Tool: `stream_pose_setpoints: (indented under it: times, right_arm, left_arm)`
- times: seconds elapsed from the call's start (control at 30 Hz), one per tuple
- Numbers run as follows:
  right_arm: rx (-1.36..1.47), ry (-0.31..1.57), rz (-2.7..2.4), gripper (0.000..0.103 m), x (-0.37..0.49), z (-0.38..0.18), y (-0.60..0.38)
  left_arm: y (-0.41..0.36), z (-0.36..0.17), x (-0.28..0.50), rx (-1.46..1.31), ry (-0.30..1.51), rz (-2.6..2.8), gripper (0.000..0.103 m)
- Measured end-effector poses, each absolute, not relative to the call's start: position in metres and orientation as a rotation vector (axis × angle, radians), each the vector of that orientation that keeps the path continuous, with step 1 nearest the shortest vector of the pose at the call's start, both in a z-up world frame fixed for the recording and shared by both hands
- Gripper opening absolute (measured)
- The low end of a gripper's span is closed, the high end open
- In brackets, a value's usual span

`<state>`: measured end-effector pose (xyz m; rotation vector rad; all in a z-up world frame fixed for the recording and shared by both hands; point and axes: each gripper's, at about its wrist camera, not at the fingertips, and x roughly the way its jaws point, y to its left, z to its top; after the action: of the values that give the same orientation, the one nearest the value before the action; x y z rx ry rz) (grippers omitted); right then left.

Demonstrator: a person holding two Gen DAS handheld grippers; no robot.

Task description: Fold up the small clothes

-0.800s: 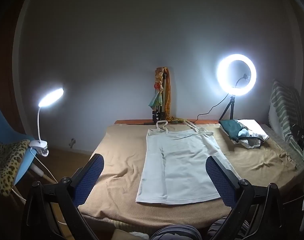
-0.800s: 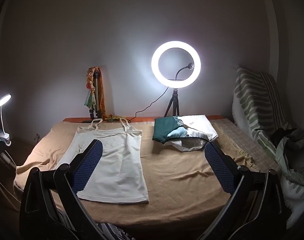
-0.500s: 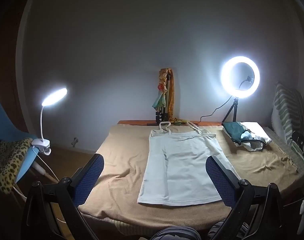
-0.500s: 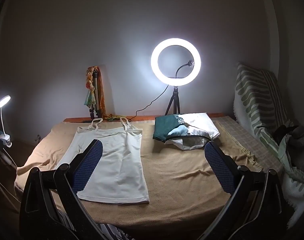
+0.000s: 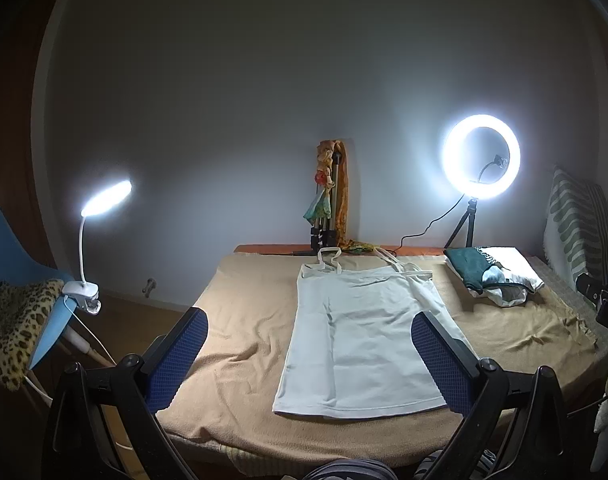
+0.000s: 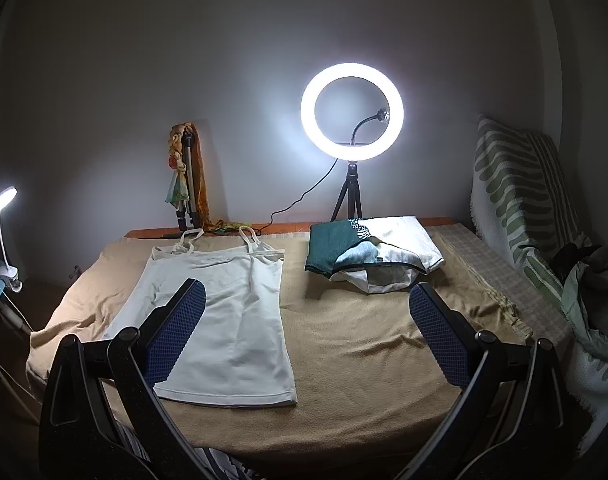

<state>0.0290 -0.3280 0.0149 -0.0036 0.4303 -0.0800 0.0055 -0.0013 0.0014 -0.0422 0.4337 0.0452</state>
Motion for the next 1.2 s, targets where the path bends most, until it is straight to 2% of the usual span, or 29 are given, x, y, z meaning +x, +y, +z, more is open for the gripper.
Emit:
stream_pose_setpoints:
  times: [1.2]
  right_arm:
    - [0.009, 0.449, -0.054, 0.103, 0.0243, 0.0044, -0.3243]
  left_arm:
    - [-0.0071, 0.0068, 0.0052, -0.035, 0.416, 0.045, 0.102]
